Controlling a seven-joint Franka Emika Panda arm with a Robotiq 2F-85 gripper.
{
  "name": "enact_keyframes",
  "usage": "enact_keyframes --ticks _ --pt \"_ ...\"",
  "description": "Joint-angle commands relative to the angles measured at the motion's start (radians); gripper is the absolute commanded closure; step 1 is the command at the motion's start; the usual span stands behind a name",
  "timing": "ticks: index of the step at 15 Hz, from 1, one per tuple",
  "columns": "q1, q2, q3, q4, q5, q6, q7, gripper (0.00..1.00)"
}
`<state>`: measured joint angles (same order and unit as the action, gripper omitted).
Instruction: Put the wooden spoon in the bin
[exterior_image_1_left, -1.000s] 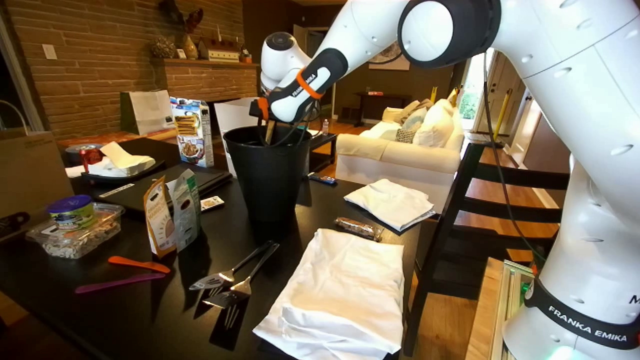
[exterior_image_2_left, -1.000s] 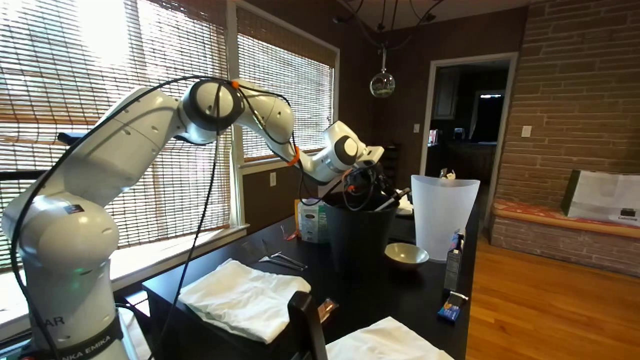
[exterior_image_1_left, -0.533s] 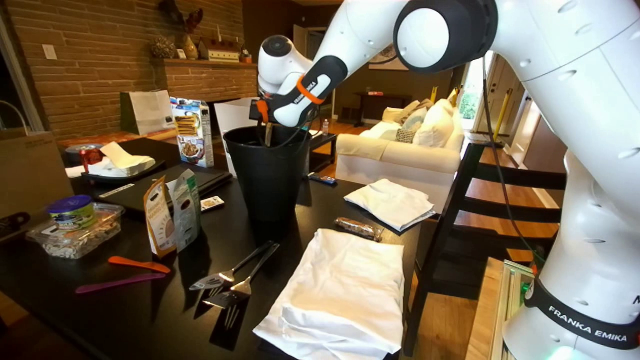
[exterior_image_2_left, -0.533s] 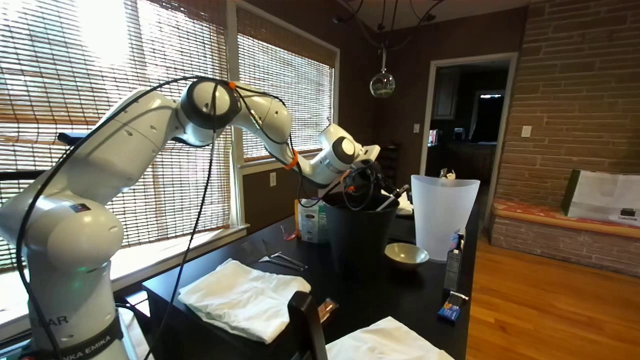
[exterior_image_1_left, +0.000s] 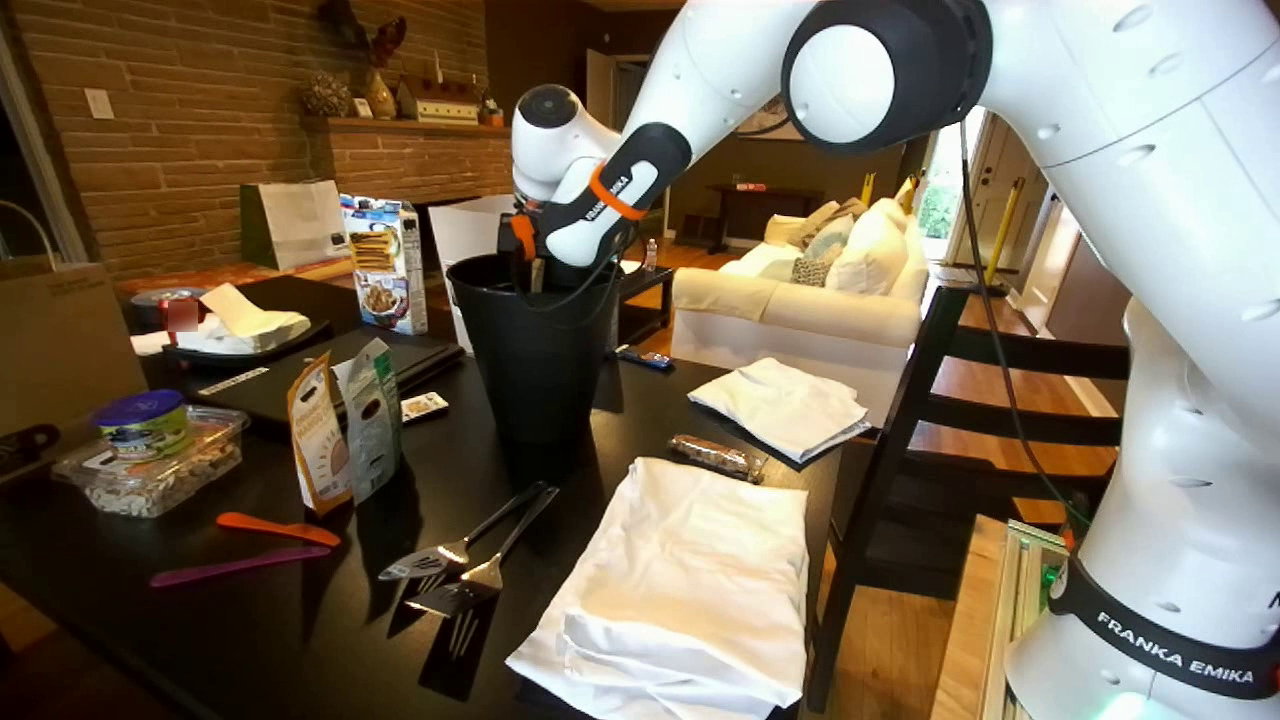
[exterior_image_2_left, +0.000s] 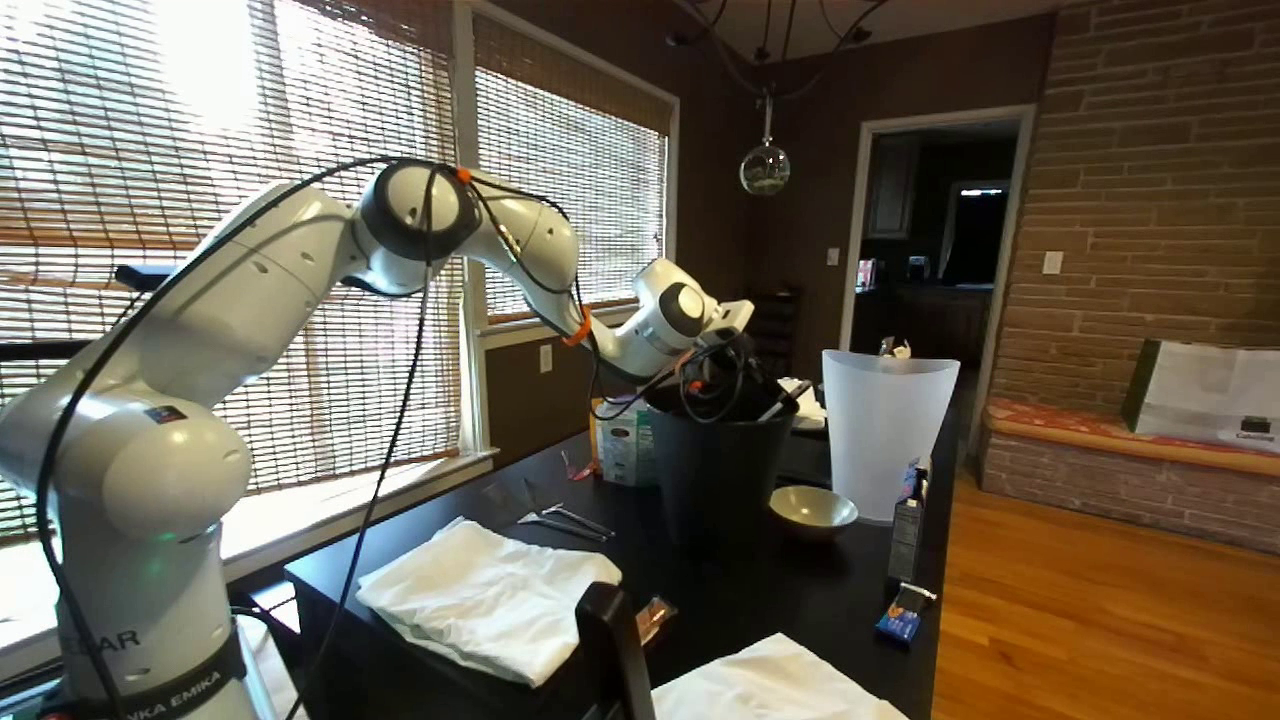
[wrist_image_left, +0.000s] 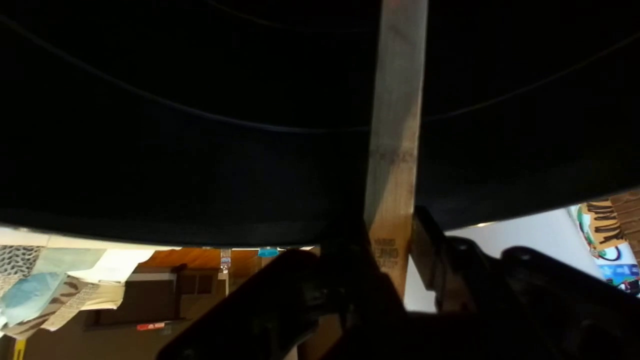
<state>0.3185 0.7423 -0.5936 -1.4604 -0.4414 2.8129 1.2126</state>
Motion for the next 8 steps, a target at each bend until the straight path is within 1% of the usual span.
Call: enact_keyframes --ticks 1,2,3,4,8 --pt "0.028 0.004 -0.033 -0.026 -0.025 0.020 0.025 0.77" --pt "0.031 0.006 -0.036 -0.024 -0.024 0.019 0.024 0.49" --pt "0.033 0.008 -0.038 -0.023 -0.023 0.019 0.024 0.48" --pt "0.034 0.008 -0.039 -0.023 -0.021 0.019 0.023 0.42" --pt "0.032 0.002 -0.034 -0.023 -0.015 0.019 0.016 0.14"
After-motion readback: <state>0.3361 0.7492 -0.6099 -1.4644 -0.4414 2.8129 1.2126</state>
